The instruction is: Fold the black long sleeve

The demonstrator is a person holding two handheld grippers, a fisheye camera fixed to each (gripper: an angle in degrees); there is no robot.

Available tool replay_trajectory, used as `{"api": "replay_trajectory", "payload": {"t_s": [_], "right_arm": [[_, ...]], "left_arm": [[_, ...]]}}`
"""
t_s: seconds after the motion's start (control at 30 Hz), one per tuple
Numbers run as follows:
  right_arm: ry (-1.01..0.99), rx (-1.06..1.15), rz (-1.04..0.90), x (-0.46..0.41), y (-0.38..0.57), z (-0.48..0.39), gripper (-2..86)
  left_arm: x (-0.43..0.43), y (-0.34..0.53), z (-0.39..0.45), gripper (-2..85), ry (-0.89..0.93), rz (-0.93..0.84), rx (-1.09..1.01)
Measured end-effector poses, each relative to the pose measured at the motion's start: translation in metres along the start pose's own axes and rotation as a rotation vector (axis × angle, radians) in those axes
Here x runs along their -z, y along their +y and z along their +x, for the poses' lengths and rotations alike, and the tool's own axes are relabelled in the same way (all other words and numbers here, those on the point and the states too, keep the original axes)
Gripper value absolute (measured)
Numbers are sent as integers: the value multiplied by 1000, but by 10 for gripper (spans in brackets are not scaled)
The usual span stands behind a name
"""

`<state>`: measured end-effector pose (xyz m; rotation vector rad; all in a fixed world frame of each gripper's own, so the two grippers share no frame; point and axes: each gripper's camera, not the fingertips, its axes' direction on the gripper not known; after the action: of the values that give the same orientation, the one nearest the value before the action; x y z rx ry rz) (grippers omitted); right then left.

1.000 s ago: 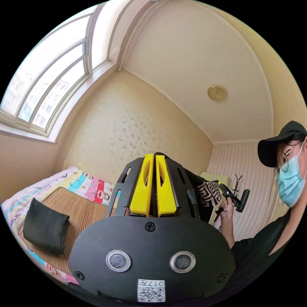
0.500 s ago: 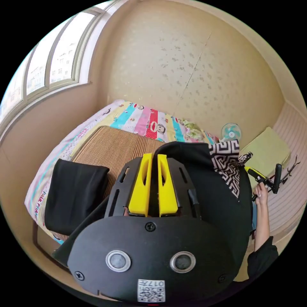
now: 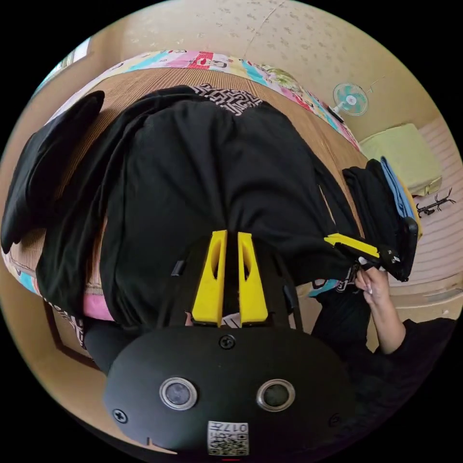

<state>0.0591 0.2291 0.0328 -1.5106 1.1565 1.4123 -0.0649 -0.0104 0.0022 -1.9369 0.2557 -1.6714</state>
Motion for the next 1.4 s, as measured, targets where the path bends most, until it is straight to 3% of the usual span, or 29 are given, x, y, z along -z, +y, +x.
{"api": "replay_trajectory", "payload": {"t_s": [0.1, 0.2, 0.27, 0.4, 0.5, 0.57, 0.67, 0.73, 0.8, 0.9, 1.03, 1.1, 1.13, 1.2, 1.3, 1.4], "right_arm": [[-90, -142, -114, 20, 8, 18, 40], [-39, -204, 30, 71, 22, 32, 55], [98, -331, 101, 97, 34, 52, 75], [77, -411, -127, 63, 30, 83, 86], [254, -269, -262, 69, 5, 66, 45], [570, -211, -154, 113, -18, 47, 41], [901, -300, 71, 168, -44, 45, 50], [909, -348, 92, 182, -58, 49, 78], [846, -340, 155, 186, -64, 37, 105], [570, -189, 281, 158, -65, -3, 111], [37, -5, 130, 59, -74, -30, 89], [-38, -43, -94, 6, -70, -23, 67], [-38, -43, -26, 6, -58, -18, 50], [-67, -120, -57, 15, -49, -2, 31], [-210, -191, -129, 21, -49, 23, 22], [-240, -181, -167, 24, -51, 34, 18]], "left_arm": [[7, 15, -3, 31, 67, -110, 49], [32, 18, -18, 37, 113, -78, 110], [55, 17, -25, 49, 104, 34, 97], [50, 3, -20, 77, 106, -16, -26], [9, -4, -15, 83, 76, -243, -88], [8, -6, -16, 68, 76, -296, -68], [23, -4, -19, 50, 68, -268, -56], [39, 1, -27, 44, 82, -198, -27], [61, 8, -39, 43, 131, -89, 15], [94, 21, -71, 51, 101, 76, 127], [149, 47, -140, 95, -198, 281, 403], [163, 56, -176, 110, -317, 275, 517], [165, 61, -204, 120, -351, 232, 591], [156, 70, -246, 123, -300, 174, 681], [115, 78, -303, 82, -36, 58, 750], [126, 83, -320, 29, -71, 72, 711]]}}
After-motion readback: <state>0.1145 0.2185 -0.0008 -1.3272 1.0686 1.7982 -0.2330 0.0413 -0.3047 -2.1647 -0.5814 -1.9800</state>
